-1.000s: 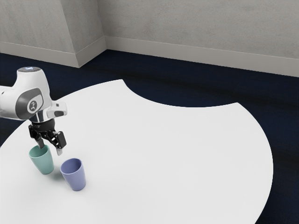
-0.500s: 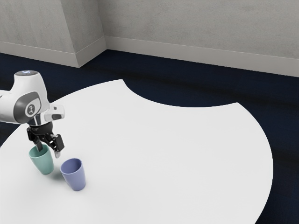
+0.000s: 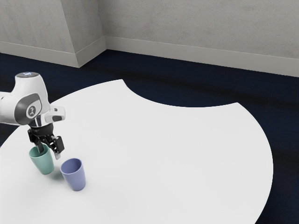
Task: Place the left cup onto the right cup
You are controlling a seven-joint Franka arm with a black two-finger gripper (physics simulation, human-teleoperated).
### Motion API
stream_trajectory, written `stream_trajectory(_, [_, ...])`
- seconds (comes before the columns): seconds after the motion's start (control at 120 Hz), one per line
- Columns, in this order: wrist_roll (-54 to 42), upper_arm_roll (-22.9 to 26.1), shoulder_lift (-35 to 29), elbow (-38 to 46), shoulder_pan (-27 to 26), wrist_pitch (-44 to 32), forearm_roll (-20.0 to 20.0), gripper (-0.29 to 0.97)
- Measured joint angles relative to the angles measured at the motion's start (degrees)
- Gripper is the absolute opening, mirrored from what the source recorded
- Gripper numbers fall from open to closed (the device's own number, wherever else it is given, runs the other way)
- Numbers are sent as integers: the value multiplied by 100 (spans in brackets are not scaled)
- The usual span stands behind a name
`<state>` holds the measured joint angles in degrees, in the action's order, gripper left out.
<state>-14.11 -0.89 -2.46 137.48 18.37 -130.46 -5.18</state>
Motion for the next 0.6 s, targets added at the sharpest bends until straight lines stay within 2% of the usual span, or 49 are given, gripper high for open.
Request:
stream_trajectory(0.208, [-14,1,44,0,0,-30,0,60])
stream_trajectory(0.6, [-31,-1,82,0,9,-67,0,47])
